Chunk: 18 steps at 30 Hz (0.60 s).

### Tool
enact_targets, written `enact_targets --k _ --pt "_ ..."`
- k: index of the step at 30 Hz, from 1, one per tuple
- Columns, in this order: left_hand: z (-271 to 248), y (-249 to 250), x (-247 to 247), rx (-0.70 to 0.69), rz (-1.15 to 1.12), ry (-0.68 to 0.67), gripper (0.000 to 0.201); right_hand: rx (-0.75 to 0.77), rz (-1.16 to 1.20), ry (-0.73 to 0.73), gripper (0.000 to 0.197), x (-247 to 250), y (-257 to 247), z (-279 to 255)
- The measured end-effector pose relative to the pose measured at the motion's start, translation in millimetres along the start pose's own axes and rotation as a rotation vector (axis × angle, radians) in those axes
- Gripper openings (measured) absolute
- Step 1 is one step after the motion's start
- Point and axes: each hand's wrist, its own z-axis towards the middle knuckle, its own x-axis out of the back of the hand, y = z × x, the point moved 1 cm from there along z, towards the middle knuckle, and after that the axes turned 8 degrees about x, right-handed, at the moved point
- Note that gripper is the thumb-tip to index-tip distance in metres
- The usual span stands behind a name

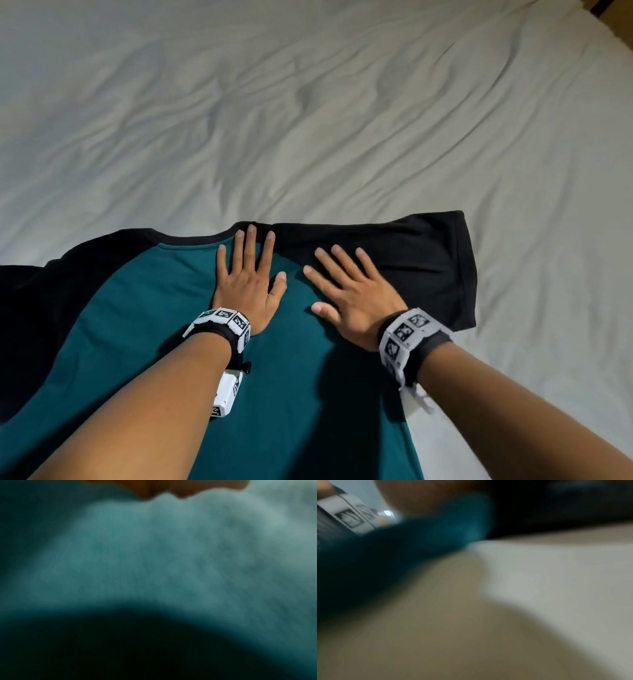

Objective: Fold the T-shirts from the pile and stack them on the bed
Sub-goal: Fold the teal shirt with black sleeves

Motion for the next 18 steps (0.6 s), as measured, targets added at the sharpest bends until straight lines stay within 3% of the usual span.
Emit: enact_targets --k 6,11,12,14,16,18 --pt "1.0 -1.8 -3.2 0.004 -0.006 -0.015 0.076 -0.340 0.023 0.084 0.064 -1.3 95.9 -42.3" --pt "0.8 -1.5 -1.8 0.013 0.011 -0.028 0.075 -0.702 0.136 0.091 0.069 9.6 112.0 -55.8" --pt "1.0 -1.4 -1.4 0.013 0.012 -0.029 0.075 -0.723 0.140 0.112 0.070 15.2 101.4 -51.3" --pt "1.4 -0.5 0.2 0.013 0.013 -0.043 0.075 -0.602 0.133 0.162 0.070 24.2 66.2 -40.7" --pt "1.1 -0.8 1.7 0.011 0.008 -0.055 0.074 -0.435 0.172 0.120 0.067 17.4 30.1 -35.4" --pt "1.8 -1.4 3.2 0.010 0.007 -0.073 0.074 -0.410 0.193 0.057 0.066 2.5 21.1 -43.0"
